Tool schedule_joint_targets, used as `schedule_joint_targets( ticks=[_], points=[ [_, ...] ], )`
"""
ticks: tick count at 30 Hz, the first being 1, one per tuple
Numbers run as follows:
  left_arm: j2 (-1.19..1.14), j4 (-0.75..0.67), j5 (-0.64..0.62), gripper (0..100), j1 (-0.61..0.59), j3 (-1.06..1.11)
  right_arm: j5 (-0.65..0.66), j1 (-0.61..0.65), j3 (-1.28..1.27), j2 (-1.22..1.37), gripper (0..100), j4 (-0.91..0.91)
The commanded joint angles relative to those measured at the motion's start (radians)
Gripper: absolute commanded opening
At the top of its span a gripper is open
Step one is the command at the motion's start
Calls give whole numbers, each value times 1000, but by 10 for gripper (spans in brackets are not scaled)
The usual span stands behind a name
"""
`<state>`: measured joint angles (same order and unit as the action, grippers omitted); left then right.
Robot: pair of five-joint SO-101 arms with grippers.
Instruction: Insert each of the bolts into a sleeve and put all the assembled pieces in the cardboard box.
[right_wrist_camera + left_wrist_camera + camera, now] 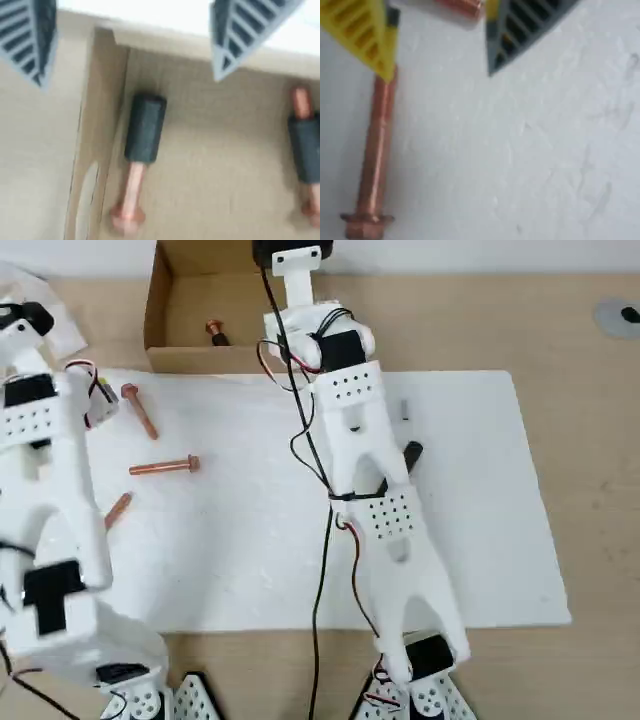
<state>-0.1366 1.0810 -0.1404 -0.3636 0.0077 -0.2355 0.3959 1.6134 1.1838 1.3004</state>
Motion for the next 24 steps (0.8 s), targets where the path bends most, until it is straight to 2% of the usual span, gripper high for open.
schedule_joint_targets(
  ticks=[1,8,12,24],
  points=[
    [-68,6,-9,136,35,-126,-11,-1,53,-99,250,11],
    [-183,6,-21,135,91,-192,-11,-1,53,-97,250,12],
    [-209,5,-72,135,87,-193,-11,-1,51,-97,250,12],
    [-340,-3,-83,135,86,-295,-11,-1,50,-96,250,23]
  ],
)
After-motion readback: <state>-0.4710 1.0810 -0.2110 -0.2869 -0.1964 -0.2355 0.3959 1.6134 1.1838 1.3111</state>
